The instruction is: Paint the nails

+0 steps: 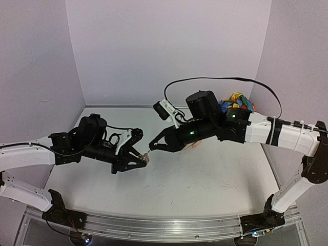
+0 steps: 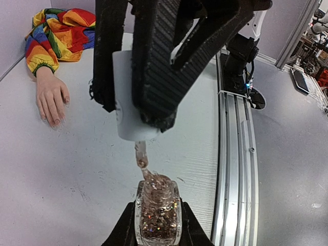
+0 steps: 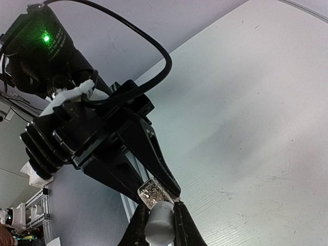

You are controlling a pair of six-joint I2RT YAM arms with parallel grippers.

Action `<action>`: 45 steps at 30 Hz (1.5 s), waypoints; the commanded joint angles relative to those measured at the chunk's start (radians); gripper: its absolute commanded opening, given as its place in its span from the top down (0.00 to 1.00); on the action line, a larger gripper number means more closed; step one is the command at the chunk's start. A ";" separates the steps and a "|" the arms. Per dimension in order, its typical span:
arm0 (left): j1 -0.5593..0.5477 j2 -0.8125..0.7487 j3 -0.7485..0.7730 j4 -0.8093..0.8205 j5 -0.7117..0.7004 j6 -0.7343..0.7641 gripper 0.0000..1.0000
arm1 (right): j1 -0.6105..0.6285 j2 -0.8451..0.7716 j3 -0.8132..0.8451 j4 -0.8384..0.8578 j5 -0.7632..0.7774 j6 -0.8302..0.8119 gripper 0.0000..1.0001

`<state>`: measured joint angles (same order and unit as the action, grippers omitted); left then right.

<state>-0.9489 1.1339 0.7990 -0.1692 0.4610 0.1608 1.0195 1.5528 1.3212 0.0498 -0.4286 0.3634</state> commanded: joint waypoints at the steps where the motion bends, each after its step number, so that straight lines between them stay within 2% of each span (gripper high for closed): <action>1: 0.001 0.003 0.066 0.020 -0.001 0.014 1.00 | -0.004 -0.060 -0.006 0.042 -0.005 0.004 1.00; 12: 0.001 0.016 0.060 0.019 -0.032 0.016 1.00 | -0.003 -0.098 -0.035 0.087 -0.006 0.032 1.00; 18: 0.001 0.001 0.053 0.020 -0.117 0.006 1.00 | -0.017 -0.131 -0.067 0.101 0.040 0.043 1.00; 22: 0.001 -0.031 0.059 0.020 -0.212 -0.027 1.00 | -0.098 -0.169 -0.140 0.142 0.037 0.054 1.00; 28: 0.002 -0.062 0.108 0.020 -0.327 -0.057 1.00 | -0.288 -0.211 -0.311 0.246 0.006 0.024 1.00; 35: 0.002 0.013 0.246 0.020 -0.448 -0.031 1.00 | -0.469 -0.183 -0.468 0.386 0.033 -0.040 1.00; 40: 0.007 0.075 0.327 0.033 -0.518 -0.007 1.00 | -0.488 -0.155 -0.507 0.406 0.159 -0.099 1.00; 45: 0.039 0.102 0.324 0.094 -0.513 0.019 1.00 | -0.487 -0.087 -0.513 0.417 0.250 -0.155 1.00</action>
<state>-0.9371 1.2247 1.0855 -0.1642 -0.0189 0.1478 0.5285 1.4147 0.8116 0.3988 -0.2745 0.2790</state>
